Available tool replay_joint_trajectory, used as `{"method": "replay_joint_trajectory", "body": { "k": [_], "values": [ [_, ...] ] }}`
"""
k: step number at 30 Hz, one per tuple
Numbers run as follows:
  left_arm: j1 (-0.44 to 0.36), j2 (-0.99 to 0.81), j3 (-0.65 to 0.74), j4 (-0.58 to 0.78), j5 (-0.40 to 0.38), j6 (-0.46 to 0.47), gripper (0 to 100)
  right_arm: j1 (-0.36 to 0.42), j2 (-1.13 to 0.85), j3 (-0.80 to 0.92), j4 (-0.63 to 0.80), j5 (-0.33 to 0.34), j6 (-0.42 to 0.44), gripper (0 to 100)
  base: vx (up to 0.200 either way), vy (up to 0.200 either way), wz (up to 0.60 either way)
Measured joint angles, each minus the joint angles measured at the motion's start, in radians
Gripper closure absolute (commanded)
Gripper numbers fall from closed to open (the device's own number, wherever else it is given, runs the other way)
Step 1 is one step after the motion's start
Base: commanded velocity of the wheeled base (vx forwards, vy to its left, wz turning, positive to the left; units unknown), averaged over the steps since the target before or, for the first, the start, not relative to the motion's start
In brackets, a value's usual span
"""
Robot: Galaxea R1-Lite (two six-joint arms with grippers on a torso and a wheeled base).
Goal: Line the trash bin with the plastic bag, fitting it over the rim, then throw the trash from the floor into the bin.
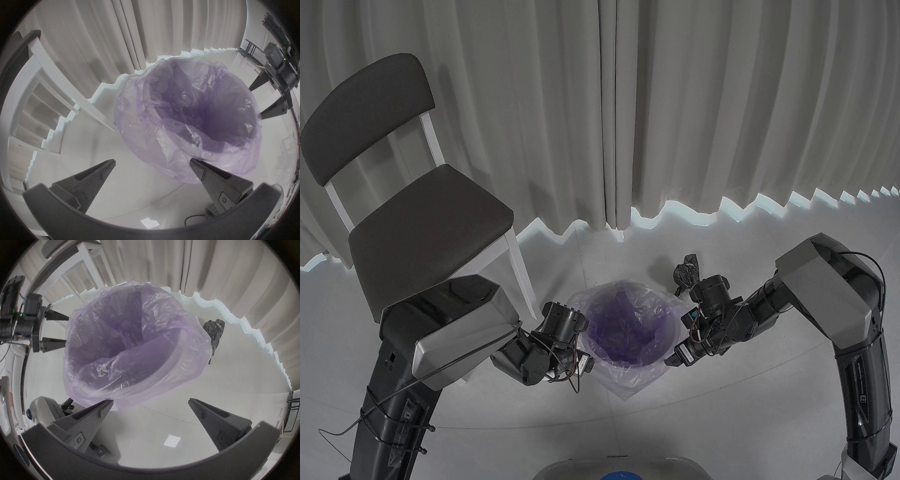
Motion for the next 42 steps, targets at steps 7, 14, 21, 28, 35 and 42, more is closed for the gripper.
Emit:
{"method": "replay_joint_trajectory", "body": {
  "k": [7,14,21,28,35,42],
  "values": [
    [-0.004,0.01,-0.024,0.004,0.003,-0.033,0,-0.045,0.049,-0.141,0.078,0.033,-0.001,0,0.0,0.0,0.0],
    [-0.005,-0.004,-0.017,0.005,0.004,-0.041,0,-0.079,0.09,-0.225,0.112,0.068,-0.001,0,0.0,0.0,0.0],
    [-0.003,-0.038,0.022,0.001,0.004,-0.061,0,-0.11,0.123,-0.304,0.114,0.089,0.005,0,0.0,0.0,0.0],
    [0.001,-0.048,0.033,-0.003,0.003,-0.074,0,-0.136,0.136,-0.315,0.108,0.119,0.024,0,0.0,0.0,0.0],
    [-0.005,-0.025,0.006,-0.007,0.004,-0.074,0,-0.141,0.163,-0.365,0.114,0.127,0.042,0,0.0,0.0,0.0],
    [-0.007,0.017,-0.048,0.009,0.001,-0.074,0,-0.141,0.213,-0.442,0.139,0.128,0.041,0,0.0,0.0,0.0]
  ]
}}
